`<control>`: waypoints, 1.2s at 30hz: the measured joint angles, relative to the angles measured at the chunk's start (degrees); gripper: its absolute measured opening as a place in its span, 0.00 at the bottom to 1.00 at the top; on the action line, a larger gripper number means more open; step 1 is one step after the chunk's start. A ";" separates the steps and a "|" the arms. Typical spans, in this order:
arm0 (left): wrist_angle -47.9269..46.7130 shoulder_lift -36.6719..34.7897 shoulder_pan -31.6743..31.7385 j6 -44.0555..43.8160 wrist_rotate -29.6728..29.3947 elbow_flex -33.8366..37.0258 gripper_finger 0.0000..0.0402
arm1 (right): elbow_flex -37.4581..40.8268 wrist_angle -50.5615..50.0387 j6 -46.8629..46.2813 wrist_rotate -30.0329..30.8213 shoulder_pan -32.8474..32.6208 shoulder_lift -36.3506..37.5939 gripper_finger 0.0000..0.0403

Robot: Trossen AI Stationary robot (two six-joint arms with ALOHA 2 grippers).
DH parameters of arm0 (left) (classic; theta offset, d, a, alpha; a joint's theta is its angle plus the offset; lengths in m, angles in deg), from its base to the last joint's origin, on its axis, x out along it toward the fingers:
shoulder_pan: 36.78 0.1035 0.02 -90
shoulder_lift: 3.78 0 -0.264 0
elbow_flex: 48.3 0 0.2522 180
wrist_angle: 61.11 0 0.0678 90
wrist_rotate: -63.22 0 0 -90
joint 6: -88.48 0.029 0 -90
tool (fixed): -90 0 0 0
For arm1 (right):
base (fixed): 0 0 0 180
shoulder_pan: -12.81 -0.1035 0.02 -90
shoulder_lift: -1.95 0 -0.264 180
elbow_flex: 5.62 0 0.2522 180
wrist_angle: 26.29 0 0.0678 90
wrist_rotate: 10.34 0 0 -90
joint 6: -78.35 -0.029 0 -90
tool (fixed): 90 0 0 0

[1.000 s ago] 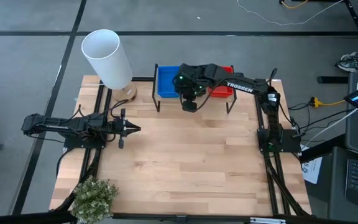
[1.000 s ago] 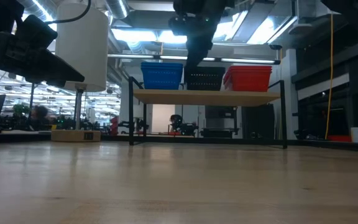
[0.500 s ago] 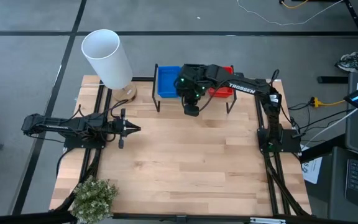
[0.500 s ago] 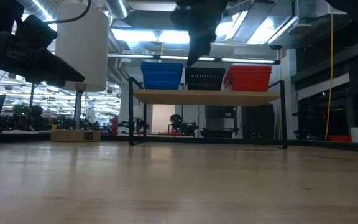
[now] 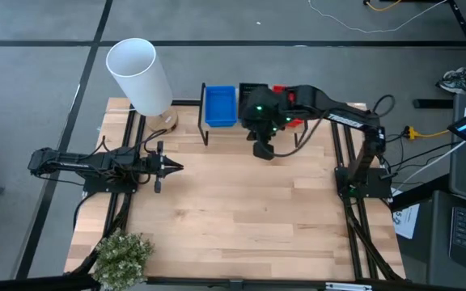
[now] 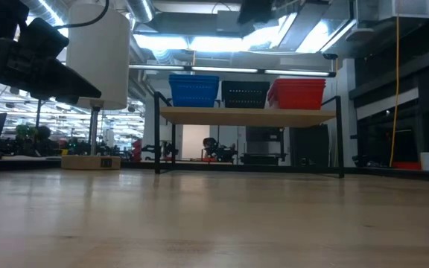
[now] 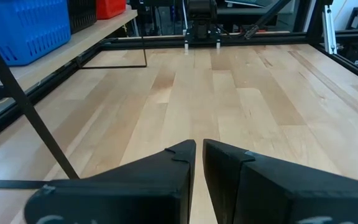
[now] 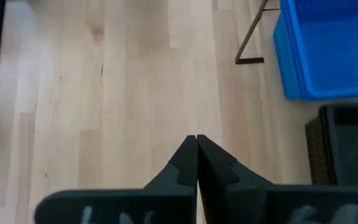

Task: Stack baskets on shelf by color
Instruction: Return to Home Position

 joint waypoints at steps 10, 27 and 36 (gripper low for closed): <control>0.00 0.00 0.00 -0.01 0.00 0.00 0.06 | 34.33 20.83 -11.97 12.45 -7.50 16.78 0.00; -0.01 -0.01 0.01 0.01 0.00 0.00 0.06 | 107.00 78.99 -14.43 12.73 -19.57 72.11 0.00; 0.00 -0.02 0.00 0.01 0.00 0.00 0.06 | 115.76 77.67 -7.41 9.81 -23.28 96.42 0.00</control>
